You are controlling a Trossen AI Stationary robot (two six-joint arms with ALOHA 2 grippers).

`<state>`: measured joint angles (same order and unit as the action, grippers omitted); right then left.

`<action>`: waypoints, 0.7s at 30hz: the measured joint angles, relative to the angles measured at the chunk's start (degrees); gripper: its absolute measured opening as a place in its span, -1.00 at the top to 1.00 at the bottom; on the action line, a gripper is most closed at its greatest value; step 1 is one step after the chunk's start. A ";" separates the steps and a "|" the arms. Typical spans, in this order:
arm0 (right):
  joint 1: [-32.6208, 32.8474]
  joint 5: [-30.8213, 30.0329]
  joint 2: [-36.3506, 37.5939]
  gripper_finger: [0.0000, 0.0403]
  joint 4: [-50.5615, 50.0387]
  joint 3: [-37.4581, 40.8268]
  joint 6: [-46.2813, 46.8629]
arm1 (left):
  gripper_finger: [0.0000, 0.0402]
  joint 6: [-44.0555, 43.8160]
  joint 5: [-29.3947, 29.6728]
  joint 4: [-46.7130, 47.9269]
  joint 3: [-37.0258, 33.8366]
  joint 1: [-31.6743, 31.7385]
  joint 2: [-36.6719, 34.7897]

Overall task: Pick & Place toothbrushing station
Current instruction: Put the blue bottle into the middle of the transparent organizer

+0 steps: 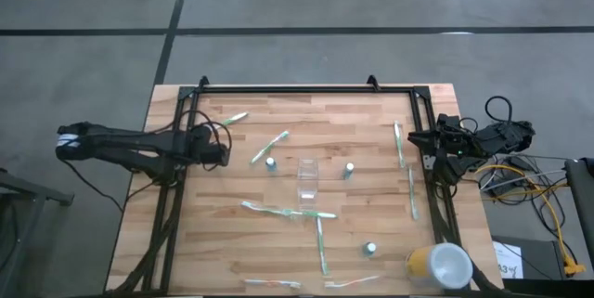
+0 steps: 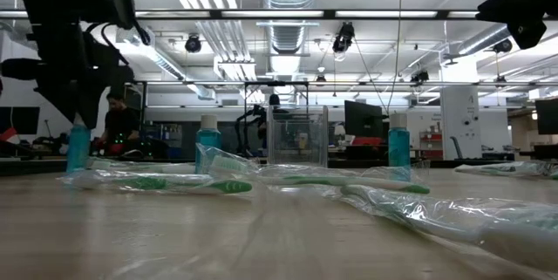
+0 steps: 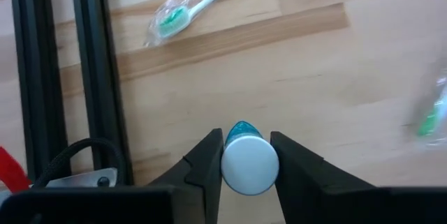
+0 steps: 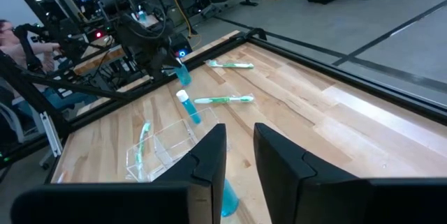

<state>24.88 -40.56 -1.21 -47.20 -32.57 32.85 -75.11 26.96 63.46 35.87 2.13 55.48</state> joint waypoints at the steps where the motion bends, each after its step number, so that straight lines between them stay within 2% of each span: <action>1: 0.00 0.00 0.00 0.63 0.01 0.01 0.01 | 0.46 0.02 0.17 -0.02 0.56 0.00 0.00; 5: 0.00 0.02 0.02 0.60 0.02 -0.01 0.01 | 0.46 2.05 1.38 -0.03 3.41 0.00 -0.22; 11: 0.00 0.02 0.00 0.64 0.00 0.01 0.01 | 0.46 12.28 4.91 -3.12 9.89 -0.04 -0.30; 17: 0.00 0.01 0.00 0.66 0.01 0.00 -0.01 | 0.46 24.06 5.53 -13.53 12.88 -0.03 0.02; 21: 0.00 0.02 0.00 0.64 0.01 -0.01 0.01 | 0.46 32.93 3.19 -22.63 12.73 -0.02 0.25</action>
<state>24.88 -40.54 -1.21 -47.18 -32.58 32.86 -42.18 30.15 40.83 48.60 2.11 55.73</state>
